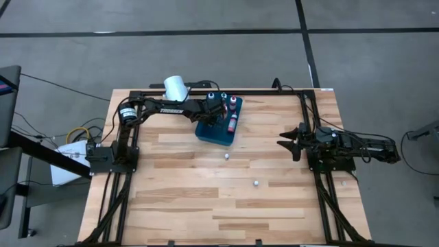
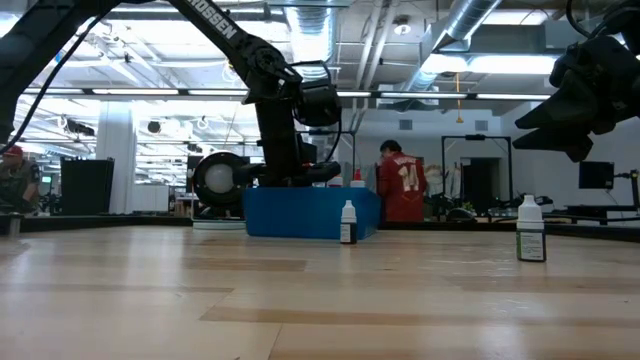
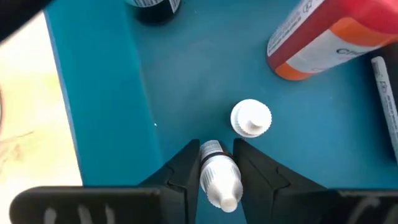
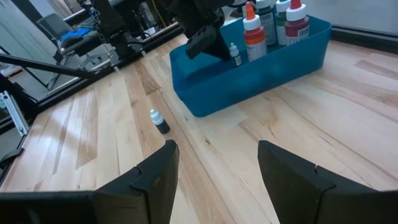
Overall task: Pick & Place food coloring
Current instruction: Put the small black food coloring bottle into the blue bin, then put the small violet food coloring bottle into the blue bin
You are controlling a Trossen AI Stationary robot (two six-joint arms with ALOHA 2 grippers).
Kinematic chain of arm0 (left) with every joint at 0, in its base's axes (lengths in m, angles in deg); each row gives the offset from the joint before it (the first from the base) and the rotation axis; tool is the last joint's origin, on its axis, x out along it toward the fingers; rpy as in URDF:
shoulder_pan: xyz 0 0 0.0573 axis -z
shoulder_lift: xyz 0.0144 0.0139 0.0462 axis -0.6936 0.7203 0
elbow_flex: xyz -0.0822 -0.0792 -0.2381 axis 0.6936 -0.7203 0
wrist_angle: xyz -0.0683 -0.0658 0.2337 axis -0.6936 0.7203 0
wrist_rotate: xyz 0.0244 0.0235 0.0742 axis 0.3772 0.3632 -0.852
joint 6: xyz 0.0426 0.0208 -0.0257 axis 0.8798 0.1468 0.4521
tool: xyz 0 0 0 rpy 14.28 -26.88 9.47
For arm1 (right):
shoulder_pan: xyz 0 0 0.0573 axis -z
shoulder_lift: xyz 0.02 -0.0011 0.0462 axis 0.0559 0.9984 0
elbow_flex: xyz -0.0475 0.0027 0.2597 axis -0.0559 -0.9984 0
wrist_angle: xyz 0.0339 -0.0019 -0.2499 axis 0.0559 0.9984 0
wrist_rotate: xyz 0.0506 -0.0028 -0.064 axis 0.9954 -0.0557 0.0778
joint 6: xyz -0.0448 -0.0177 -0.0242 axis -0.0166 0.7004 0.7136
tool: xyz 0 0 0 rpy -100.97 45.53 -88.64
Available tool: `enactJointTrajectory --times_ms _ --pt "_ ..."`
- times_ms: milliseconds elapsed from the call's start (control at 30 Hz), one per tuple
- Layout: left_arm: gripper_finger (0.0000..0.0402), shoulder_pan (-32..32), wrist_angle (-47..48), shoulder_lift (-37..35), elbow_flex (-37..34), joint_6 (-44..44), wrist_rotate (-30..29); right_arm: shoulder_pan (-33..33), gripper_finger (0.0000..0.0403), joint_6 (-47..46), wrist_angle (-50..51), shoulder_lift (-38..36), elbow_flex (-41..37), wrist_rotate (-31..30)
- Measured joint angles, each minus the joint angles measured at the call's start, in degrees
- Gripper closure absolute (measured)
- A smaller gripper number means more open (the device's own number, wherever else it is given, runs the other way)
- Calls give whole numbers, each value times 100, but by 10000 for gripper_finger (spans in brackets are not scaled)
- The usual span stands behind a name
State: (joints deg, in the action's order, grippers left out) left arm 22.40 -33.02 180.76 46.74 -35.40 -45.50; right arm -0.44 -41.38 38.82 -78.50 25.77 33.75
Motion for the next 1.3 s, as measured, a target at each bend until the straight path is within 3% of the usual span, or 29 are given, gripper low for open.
enactJointTrajectory --times_ms 300,733,933,1300 --pt "318 18 -5 0 0 41 -37 0 196 0 1 0 0 0" --pt "238 20 -9 0 2 -29 -28 -2 196 0 1 0 0 2" --pt "235 20 59 -20 33 -37 55 0 196 0 1 0 0 2" --pt "235 210 1190 -555 705 -46 96 -2 196 0 3 0 0 4"
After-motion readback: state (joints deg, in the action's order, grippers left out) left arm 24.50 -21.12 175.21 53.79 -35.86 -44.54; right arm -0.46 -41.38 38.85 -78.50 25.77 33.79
